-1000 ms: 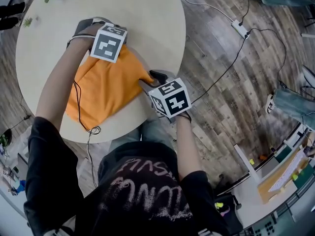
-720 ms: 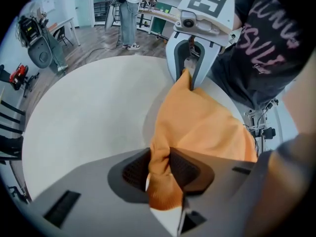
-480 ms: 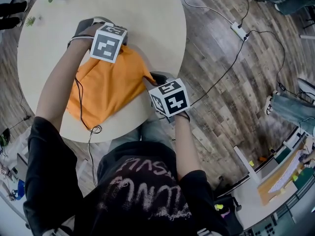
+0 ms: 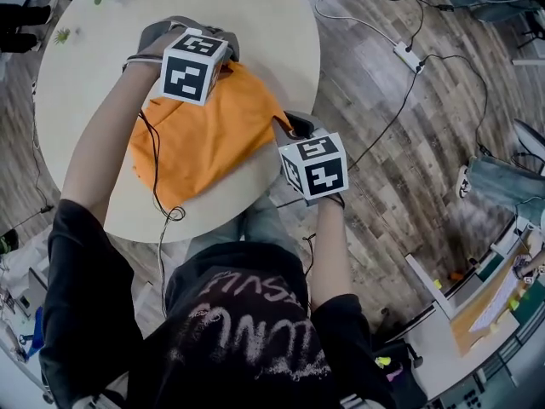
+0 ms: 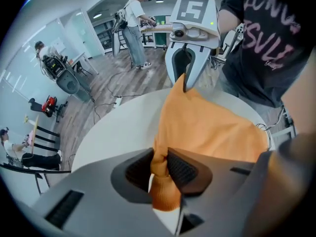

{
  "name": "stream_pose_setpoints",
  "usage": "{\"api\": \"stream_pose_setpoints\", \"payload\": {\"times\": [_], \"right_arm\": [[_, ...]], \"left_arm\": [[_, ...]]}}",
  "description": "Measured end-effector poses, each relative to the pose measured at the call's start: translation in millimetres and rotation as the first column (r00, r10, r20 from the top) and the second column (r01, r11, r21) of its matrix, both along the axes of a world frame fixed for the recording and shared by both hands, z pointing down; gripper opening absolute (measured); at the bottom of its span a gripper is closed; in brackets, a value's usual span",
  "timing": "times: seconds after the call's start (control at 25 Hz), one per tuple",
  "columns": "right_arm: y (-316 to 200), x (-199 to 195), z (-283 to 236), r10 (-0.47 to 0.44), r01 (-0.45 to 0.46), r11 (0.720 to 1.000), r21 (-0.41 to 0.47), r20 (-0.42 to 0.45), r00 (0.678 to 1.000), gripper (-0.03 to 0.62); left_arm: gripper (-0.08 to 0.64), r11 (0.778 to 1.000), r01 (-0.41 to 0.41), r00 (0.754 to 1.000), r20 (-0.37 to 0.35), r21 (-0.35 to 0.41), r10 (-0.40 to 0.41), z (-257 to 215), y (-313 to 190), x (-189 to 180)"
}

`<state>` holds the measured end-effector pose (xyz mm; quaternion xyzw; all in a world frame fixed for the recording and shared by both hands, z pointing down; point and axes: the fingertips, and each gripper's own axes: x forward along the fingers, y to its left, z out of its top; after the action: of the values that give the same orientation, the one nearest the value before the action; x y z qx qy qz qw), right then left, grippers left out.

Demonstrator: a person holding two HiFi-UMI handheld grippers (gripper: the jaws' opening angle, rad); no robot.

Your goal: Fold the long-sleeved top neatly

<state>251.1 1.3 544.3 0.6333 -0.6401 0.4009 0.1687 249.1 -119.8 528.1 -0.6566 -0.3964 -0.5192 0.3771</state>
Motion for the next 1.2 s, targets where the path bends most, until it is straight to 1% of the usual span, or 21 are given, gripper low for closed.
{"api": "stream_pose_setpoints", "payload": {"times": [0.08,0.2,0.44,0.56,0.88,1.2], "right_arm": [[3.0,4.4,-8.5,0.020,-0.019,1.000,0.011,-0.028,0.999,0.060],[9.1,0.7,-21.4,0.043,-0.042,0.999,0.022,-0.057,0.997,0.060],[17.3,-27.5,-51.8,0.030,-0.024,0.999,0.038,-0.174,0.984,0.057],[22.4,-48.8,-61.8,0.017,-0.008,0.999,0.041,-0.225,0.974,0.055],[21.4,-115.3,-82.4,-0.012,0.026,0.999,0.044,-0.289,0.957,0.054],[20.4,-172.7,-87.8,-0.055,0.070,0.997,0.035,-0.320,0.946,0.052]], "left_arm": [[0.091,1.000,0.002,0.999,-0.035,-0.001,-0.002,-12.0,3.5,0.9],[0.091,1.000,-0.002,0.997,-0.080,0.007,0.002,-27.5,9.3,-6.8],[0.089,0.999,-0.006,0.986,-0.166,0.033,0.012,-56.3,17.3,-35.1],[0.087,0.999,0.000,0.980,-0.201,0.042,0.009,-66.0,21.8,-55.8],[0.086,0.999,0.012,0.964,-0.264,0.048,0.001,-85.6,20.6,-119.6],[0.086,0.998,0.037,0.940,-0.341,0.047,-0.019,-90.3,20.9,-172.8]]}}
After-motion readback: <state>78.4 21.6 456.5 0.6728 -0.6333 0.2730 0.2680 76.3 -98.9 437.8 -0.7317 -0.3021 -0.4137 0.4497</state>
